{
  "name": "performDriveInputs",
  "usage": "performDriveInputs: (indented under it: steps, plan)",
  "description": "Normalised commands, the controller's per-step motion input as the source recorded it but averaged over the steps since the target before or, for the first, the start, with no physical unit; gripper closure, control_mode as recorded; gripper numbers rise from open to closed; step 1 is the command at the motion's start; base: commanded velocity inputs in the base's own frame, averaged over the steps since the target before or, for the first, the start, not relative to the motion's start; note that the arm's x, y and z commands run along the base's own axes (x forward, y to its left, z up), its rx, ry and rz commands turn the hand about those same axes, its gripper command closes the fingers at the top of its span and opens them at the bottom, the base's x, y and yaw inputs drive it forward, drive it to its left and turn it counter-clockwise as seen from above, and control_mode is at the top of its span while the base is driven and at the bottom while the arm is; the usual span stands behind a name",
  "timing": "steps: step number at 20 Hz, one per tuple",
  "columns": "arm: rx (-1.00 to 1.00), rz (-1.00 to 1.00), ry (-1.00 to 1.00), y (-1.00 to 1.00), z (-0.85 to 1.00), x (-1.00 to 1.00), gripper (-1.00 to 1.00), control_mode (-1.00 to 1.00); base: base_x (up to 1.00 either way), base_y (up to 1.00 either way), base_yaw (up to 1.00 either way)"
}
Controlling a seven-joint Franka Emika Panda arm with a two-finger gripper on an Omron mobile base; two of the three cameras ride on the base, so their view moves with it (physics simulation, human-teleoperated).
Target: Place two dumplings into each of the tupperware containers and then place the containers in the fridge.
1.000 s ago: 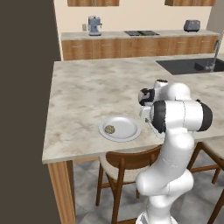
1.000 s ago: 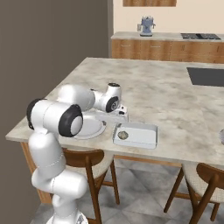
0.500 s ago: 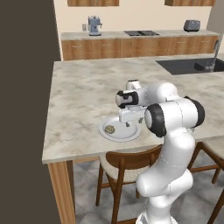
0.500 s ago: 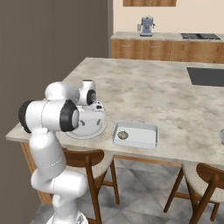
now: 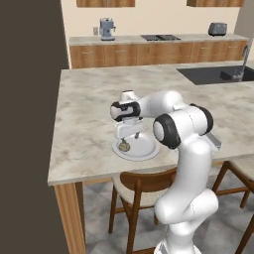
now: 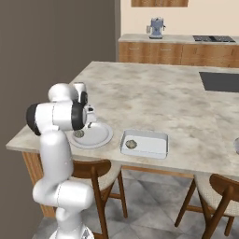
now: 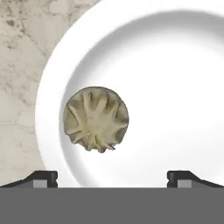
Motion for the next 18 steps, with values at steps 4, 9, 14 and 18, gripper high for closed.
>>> performDriveInputs:
  steps: [4, 9, 14, 18]
  plan:
    - [0.24, 0.15, -0.08, 0.35, -0.49, 0.55, -1.00, -1.00, 0.00, 0.00, 0.00]
    - [0.04, 0.03, 0.01, 0.09, -0.04, 0.04, -1.00, -1.00, 0.00, 0.00, 0.00]
    - [0.01, 0.00, 0.00, 0.00, -0.12, -0.54, -1.00, -1.00, 0.00, 0.00, 0.00]
    - [0.04, 0.00, -0.02, -0.01, -0.10, -0.43, -1.00, -1.00, 0.00, 0.00, 0.00]
